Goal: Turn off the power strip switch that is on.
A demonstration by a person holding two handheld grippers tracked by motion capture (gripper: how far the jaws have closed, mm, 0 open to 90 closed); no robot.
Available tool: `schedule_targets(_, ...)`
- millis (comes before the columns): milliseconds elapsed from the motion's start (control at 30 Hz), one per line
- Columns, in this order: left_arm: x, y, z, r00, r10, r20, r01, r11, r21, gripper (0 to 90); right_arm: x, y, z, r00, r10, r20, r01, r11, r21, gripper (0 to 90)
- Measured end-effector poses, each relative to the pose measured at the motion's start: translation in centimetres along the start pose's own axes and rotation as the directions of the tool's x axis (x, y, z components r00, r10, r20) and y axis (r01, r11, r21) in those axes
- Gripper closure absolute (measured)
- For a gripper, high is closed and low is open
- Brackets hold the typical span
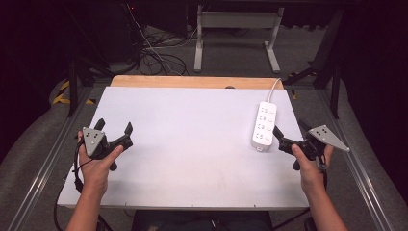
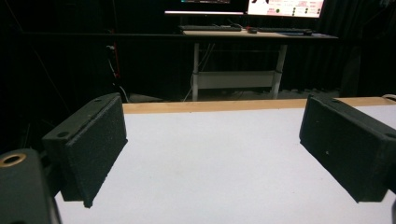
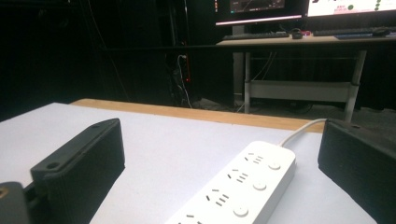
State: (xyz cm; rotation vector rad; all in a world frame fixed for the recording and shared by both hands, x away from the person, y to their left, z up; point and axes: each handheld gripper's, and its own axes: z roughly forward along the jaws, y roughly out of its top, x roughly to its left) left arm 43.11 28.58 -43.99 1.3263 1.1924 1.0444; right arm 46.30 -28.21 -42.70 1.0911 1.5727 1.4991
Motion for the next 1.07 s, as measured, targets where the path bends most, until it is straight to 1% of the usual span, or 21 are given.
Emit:
schedule_targets(67,-0.1,0.0,-0.1,1.0,-0.004,0.001,0.004,1.0,-0.003,8.0,-0.1,-0.2,0.0,0.9999,0.004,0.011,-0.004,1.0,0.008,1.1)
schedule_targets(133,-0.2,0.0,-0.4,1.0,0.001,0.005,-0.001,1.0,-0.004,8.0,-0.3,-0.4,-0.1,0.9998,0.017,0.013,-0.017,1.0,0.016,1.1)
schedule_targets(200,-0.2,0.1,-0.7,0.9999,0.007,0.008,-0.007,0.9999,-0.01,8.0,-0.5,-0.6,0.0,0.9998,0.011,0.014,-0.012,1.0,0.026,0.9)
schedule_targets(233,-0.2,0.1,-0.9,1.0,0.004,0.006,-0.004,0.9999,-0.011,8.0,-0.9,-0.8,0.1,0.9993,0.018,0.032,-0.02,0.999,0.039,1.9)
schedule_targets(267,-0.1,0.1,-1.1,1.0,0.007,0.003,-0.007,0.9999,-0.013,8.0,-0.9,-0.8,0.1,0.9993,0.018,0.032,-0.02,0.999,0.039,1.9)
schedule_targets(300,-0.1,0.1,-1.3,1.0,0.005,0.003,-0.005,0.9999,-0.015,8.0,-1.0,-0.9,0.2,0.9989,0.029,0.037,-0.031,0.999,0.043,2.0)
schedule_targets(400,0.1,0.1,-1.5,1.0,-0.005,-0.003,0.005,0.9998,-0.019,8.0,-1.3,-1.0,0.1,0.9983,0.04,0.043,-0.042,0.998,0.039,1.8)
schedule_targets(500,0.2,0.0,-1.2,1.0,-0.009,-0.002,0.009,0.9999,-0.015,8.0,-1.3,-1.0,0.1,0.9983,0.041,0.04,-0.043,0.998,0.044,1.8)
schedule_targets(567,0.1,0.0,-1.1,1.0,-0.003,0.0,0.003,0.9999,-0.011,8.0,-1.3,-1.1,0.2,0.9986,0.038,0.037,-0.04,0.998,0.05,1.8)
schedule_targets(733,-0.1,0.1,-1.0,1.0,0.001,0.007,-0.001,0.9999,-0.012,8.0,-1.2,-1.2,0.0,0.999,0.033,0.032,-0.035,0.998,0.049,1.9)
schedule_targets(933,0.0,0.0,-1.0,0.9998,-0.016,0.008,0.016,0.9998,-0.013,8.0,-1.0,-1.1,0.1,0.9992,0.033,0.021,-0.034,0.998,0.049,1.9)
schedule_targets(1067,0.2,-0.1,-0.8,0.9999,-0.014,0.001,0.014,0.9999,-0.005,8.0,-1.0,-1.2,0.4,0.9993,0.034,0.017,-0.034,0.998,0.054,2.1)
